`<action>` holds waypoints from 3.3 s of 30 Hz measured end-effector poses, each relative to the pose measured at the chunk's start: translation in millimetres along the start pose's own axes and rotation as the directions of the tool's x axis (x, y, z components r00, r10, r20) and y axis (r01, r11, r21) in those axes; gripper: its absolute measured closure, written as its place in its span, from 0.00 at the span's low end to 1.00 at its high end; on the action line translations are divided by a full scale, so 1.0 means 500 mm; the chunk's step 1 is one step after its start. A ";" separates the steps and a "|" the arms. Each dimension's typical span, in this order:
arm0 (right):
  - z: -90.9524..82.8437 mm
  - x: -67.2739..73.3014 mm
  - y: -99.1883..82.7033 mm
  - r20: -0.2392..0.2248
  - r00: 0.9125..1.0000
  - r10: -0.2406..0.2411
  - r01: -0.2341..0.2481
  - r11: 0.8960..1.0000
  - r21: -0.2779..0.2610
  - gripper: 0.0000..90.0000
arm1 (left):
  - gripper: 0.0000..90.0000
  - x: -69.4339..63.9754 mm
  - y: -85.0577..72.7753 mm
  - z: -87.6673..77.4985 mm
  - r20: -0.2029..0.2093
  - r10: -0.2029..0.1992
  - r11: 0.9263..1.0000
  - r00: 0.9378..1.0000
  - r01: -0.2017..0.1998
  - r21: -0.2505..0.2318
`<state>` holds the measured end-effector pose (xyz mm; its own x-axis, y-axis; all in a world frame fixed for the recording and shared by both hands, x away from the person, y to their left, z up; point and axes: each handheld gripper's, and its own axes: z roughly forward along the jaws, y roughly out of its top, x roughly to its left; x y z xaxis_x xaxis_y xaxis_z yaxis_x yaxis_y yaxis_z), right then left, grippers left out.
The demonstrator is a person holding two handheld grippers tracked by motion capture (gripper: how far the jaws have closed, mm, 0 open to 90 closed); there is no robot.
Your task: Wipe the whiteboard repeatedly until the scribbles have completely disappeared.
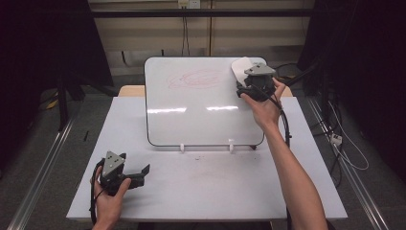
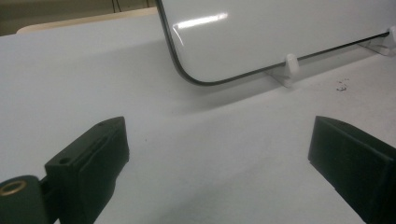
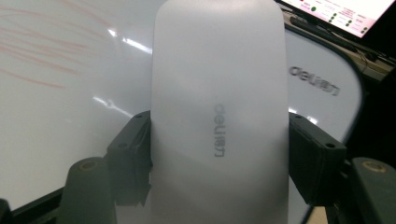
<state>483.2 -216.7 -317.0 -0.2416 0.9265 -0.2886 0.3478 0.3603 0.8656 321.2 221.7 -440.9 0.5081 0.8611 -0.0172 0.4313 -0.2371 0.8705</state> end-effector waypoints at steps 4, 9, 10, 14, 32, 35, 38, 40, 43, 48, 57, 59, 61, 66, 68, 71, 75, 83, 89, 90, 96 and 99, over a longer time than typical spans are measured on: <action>-0.004 0.005 -0.002 0.019 1.000 0.001 -0.001 1.000 -0.004 0.35 | 0.06 -0.001 0.001 0.000 0.000 -0.004 1.000 1.000 0.004 -0.002; -0.003 0.027 -0.014 0.000 1.000 -0.011 0.011 1.000 -0.002 0.35 | 0.06 -0.001 -0.001 -0.004 -0.004 -0.006 1.000 1.000 0.006 -0.001; -0.004 0.035 -0.016 -0.005 1.000 -0.020 0.020 1.000 -0.001 0.35 | 0.06 0.000 -0.001 -0.004 -0.006 -0.005 1.000 1.000 0.005 -0.001; -0.005 0.072 -0.025 -0.043 0.997 -0.064 0.065 0.998 0.010 0.35 | 0.06 -0.002 0.000 -0.002 -0.003 0.002 1.000 1.000 -0.002 -0.001; -0.008 0.135 -0.042 -0.111 0.982 -0.150 0.154 0.988 0.027 0.35 | 0.06 -0.001 0.002 0.000 0.005 -0.001 1.000 1.000 0.001 -0.005; -0.005 0.111 -0.032 -0.093 0.987 -0.127 0.130 0.991 0.027 0.35 | 0.06 -0.001 0.001 -0.002 0.005 0.001 1.000 1.000 -0.001 -0.005; -0.003 0.083 -0.021 -0.070 0.993 -0.095 0.097 0.995 0.027 0.35 | 0.06 0.000 0.001 -0.004 0.003 0.000 1.000 1.000 0.000 -0.008; -0.002 0.065 -0.014 -0.050 0.996 -0.077 0.078 0.997 0.026 0.35 | 0.06 0.002 0.001 -0.004 0.002 0.001 1.000 1.000 -0.001 -0.007; -0.002 0.041 -0.006 -0.026 0.999 -0.041 0.042 0.999 0.018 0.35 | 0.06 0.002 0.001 -0.003 0.002 -0.005 1.000 1.000 0.005 -0.007; -0.005 0.048 -0.010 -0.001 1.000 -0.027 0.027 1.000 0.002 0.35 | 0.06 0.000 0.002 -0.002 -0.004 0.006 1.000 1.000 -0.006 -0.007; -0.003 0.105 -0.022 -0.004 0.998 -0.069 0.069 0.997 -0.020 0.35 | 0.06 -0.001 0.003 -0.002 -0.001 0.005 1.000 1.000 -0.005 -0.008; -0.003 0.120 -0.024 -0.014 0.996 -0.084 0.083 0.996 -0.021 0.35 | 0.06 -0.001 0.003 -0.002 0.000 0.006 1.000 1.000 -0.006 -0.008; -0.002 0.134 -0.026 -0.021 0.995 -0.097 0.096 0.995 -0.025 0.35 | 0.06 -0.001 0.003 -0.002 0.002 0.007 1.000 1.000 -0.007 -0.006; -0.002 0.159 -0.030 -0.035 0.992 -0.120 0.119 0.992 -0.031 0.35 | 0.06 -0.002 0.003 -0.001 0.003 0.005 1.000 1.000 -0.005 -0.009; -0.002 0.170 -0.032 -0.046 0.990 -0.133 0.131 0.991 -0.030 0.35 | 0.06 -0.002 0.003 -0.001 0.001 0.006 1.000 1.000 -0.006 -0.009; -0.003 0.187 -0.034 -0.052 0.988 -0.148 0.146 0.989 -0.029 0.35 | 0.06 -0.002 0.003 -0.002 0.002 0.006 1.000 1.000 -0.006 -0.009; -0.003 0.209 -0.039 -0.078 0.982 -0.173 0.171 0.985 -0.033 0.35 | 0.06 -0.001 0.003 -0.002 0.002 0.004 1.000 1.000 -0.004 -0.010; -0.002 0.226 -0.041 -0.117 0.972 -0.202 0.198 0.979 -0.044 0.35 | 0.06 -0.002 0.002 -0.001 0.009 0.008 1.000 1.000 -0.008 -0.006; 0.004 0.208 -0.025 -0.106 0.979 -0.177 0.173 0.984 -0.043 0.35 | 0.06 -0.001 0.002 -0.003 0.010 0.007 1.000 1.000 -0.007 -0.005; 0.004 0.204 -0.023 -0.104 0.980 -0.172 0.168 0.985 -0.043 0.35 | 0.06 -0.001 0.002 -0.003 0.008 0.004 1.000 1.000 -0.004 -0.007; 0.008 0.165 -0.007 -0.077 0.989 -0.130 0.127 0.991 -0.040 0.35 | 0.06 0.001 0.002 -0.005 0.008 0.001 1.000 1.000 -0.001 -0.011; 0.008 0.140 -0.001 -0.056 0.993 -0.102 0.100 0.994 -0.040 0.35 | 0.06 0.002 0.002 -0.005 0.007 0.003 1.000 1.000 -0.003 -0.009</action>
<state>469.9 -151.5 -339.2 -0.3261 0.8772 -0.3524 0.2853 0.4467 0.8480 320.3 223.2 -438.7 0.5143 0.8574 -0.0177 0.4227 -0.2354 0.8752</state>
